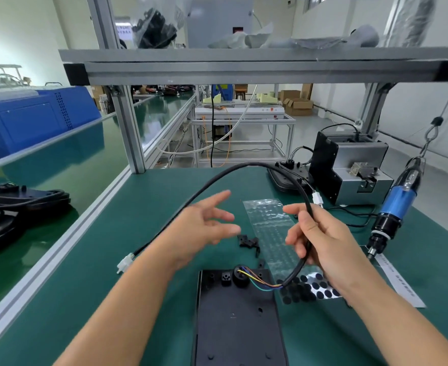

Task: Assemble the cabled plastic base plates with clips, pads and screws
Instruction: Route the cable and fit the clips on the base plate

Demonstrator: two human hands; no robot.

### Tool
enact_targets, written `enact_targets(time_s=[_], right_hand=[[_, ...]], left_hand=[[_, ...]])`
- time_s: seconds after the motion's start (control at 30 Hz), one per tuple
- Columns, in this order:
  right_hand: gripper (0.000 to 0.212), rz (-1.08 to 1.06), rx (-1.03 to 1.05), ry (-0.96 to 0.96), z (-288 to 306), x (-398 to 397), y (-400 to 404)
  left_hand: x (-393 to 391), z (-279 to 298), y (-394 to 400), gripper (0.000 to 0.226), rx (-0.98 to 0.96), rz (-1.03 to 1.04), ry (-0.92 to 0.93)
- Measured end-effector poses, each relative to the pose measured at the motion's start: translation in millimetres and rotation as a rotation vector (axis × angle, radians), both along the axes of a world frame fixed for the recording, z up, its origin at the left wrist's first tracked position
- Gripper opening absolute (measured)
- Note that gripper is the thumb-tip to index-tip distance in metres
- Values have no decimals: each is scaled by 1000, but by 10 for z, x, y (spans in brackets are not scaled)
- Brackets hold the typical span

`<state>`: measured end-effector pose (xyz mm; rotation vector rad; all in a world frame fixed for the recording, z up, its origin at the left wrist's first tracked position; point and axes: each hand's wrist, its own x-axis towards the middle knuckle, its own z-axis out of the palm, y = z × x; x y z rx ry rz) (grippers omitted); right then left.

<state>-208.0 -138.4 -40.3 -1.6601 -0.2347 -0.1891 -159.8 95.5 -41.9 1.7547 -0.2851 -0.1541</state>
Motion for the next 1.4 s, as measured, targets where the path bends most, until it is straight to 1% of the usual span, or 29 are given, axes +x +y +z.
enact_targets(time_s=[0.07, 0.1, 0.13, 0.17, 0.2, 0.23, 0.27, 0.33, 0.37, 0.4, 0.43, 0.47, 0.5, 0.53, 0.57, 0.6, 0.63, 0.67, 0.7, 0.77, 0.8, 0.83, 0.9, 1.0, 1.07, 1.17, 1.27, 1.4], right_hand=[[25, 3, -41, 23, -24, -14, -8], [25, 8, -63, 32, -44, -23, 3], [25, 3, -84, 43, -69, -26, 14], [25, -19, -101, 57, -91, -24, 18], [25, -51, -117, 78, -101, -20, 13], [24, -75, -136, 109, -118, -8, -6], [24, -81, -167, 154, -135, 10, -28], [22, -74, -256, 265, -161, 43, -50], [23, -102, -363, 305, -164, 56, -43], [31, -169, -539, 308, -158, 66, -29], [47, -274, -740, 257, -157, 90, -15], [62, -405, -867, 137, -136, 111, 15], [70, -488, -905, -32, -71, 106, 80], [72, -492, -904, -208, 5, 109, 170], [71, -444, -939, -354, 86, 118, 278], [72, -377, -1028, -449, 169, 151, 394], [73, -310, -1122, -492, 235, 205, 500], [71, -242, -1188, -479, 307, 272, 599], [65, -175, -1217, -423, 380, 340, 671], [42, -46, -1181, -344, 561, 429, 736], [34, -11, -1117, -375, 649, 447, 753], [32, -1, -1051, -434, 726, 450, 762], [31, 7, -980, -544, 871, 426, 792], [33, -39, -1105, -702, 1078, 321, 969], [35, -52, -1185, -757, 1156, 241, 1129], [35, -53, -1189, -784, 1192, 149, 1292], [35, -38, -1158, -769, 1159, 85, 1350], [48, -32, -1191, -756, 1099, -77, 1372]], left_hand=[[-194, 53, 334, 78, -682, -109, 204], [-260, 62, 485, 73, -982, -120, 291], [-301, 74, 611, 65, -1206, -90, 356], [-299, 98, 719, 54, -1334, -12, 410], [-260, 119, 806, 44, -1363, 118, 441], [-196, 139, 862, 37, -1324, 264, 453], [-123, 150, 897, 36, -1261, 386, 448], [20, 170, 901, 36, -1159, 544, 430], [71, 182, 874, 35, -1122, 589, 418], [111, 189, 834, 33, -1077, 609, 399], [129, 201, 770, 32, -1016, 601, 370], [125, 217, 684, 30, -939, 563, 333], [101, 232, 580, 30, -860, 508, 285], [66, 253, 474, 27, -797, 445, 229], [30, 283, 369, 24, -757, 385, 172], [-10, 320, 286, 21, -741, 336, 118], [-50, 375, 222, 22, -744, 297, 69], [-84, 439, 186, 27, -755, 269, 25], [-107, 509, 180, 32, -770, 254, -7], [-130, 661, 261, 42, -794, 285, -7], [-122, 727, 344, 45, -801, 327, 16], [-95, 786, 444, 46, -810, 375, 46], [-19, 871, 649, 45, -852, 454, 133], [146, 911, 888, 42, -903, 521, 253], [265, 932, 1006, 40, -909, 558, 298], [420, 989, 1194, 37, -940, 600, 335], [497, 1012, 1346, 36, -873, 658, 360], [542, 969, 1445, 35, -790, 745, 391]])
